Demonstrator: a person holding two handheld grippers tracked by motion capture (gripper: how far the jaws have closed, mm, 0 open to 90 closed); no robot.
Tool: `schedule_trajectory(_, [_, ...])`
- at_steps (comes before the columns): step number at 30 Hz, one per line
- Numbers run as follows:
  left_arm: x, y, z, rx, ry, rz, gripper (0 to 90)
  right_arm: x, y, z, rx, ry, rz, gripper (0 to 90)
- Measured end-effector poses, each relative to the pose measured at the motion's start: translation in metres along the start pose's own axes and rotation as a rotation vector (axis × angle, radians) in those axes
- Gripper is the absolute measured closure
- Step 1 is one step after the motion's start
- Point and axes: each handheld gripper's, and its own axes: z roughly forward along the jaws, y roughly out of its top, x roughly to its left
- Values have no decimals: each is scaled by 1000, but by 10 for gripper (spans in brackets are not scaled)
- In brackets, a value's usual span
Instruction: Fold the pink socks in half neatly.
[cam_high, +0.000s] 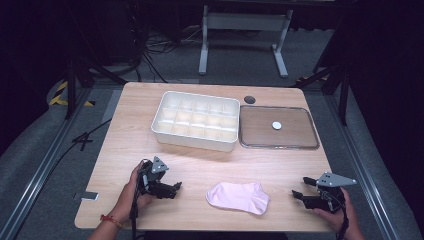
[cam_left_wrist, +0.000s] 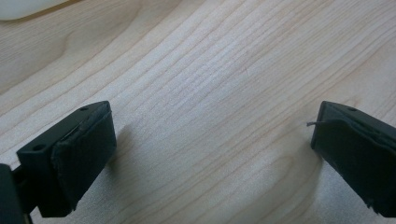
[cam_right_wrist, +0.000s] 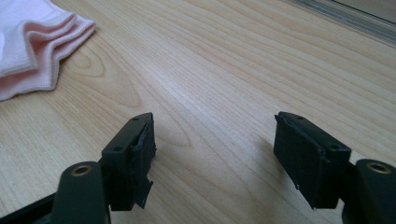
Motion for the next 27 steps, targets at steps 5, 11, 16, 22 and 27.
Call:
schedule_trajectory(5, [3, -1, 0, -5, -25, 22, 0, 0, 0, 0, 0, -3, -1, 299])
schedule_trajectory(11, [5, -2, -1, -7, -41, 42, 1, 0, 0, 0, 0, -2, 1, 298])
schedule_trajectory(16, [4, -4, -3, -7, -86, 97, 11, 0, 0, 0, 1, -5, 2, 297])
schedule_trajectory(22, [5, -4, -4, -8, -94, 118, 11, 1, 1, 0, -9, -2, -10, 320])
schedule_trajectory(27, [5, -5, -4, -9, -106, 124, 10, 0, 1, -3, -36, -5, 16, 377])
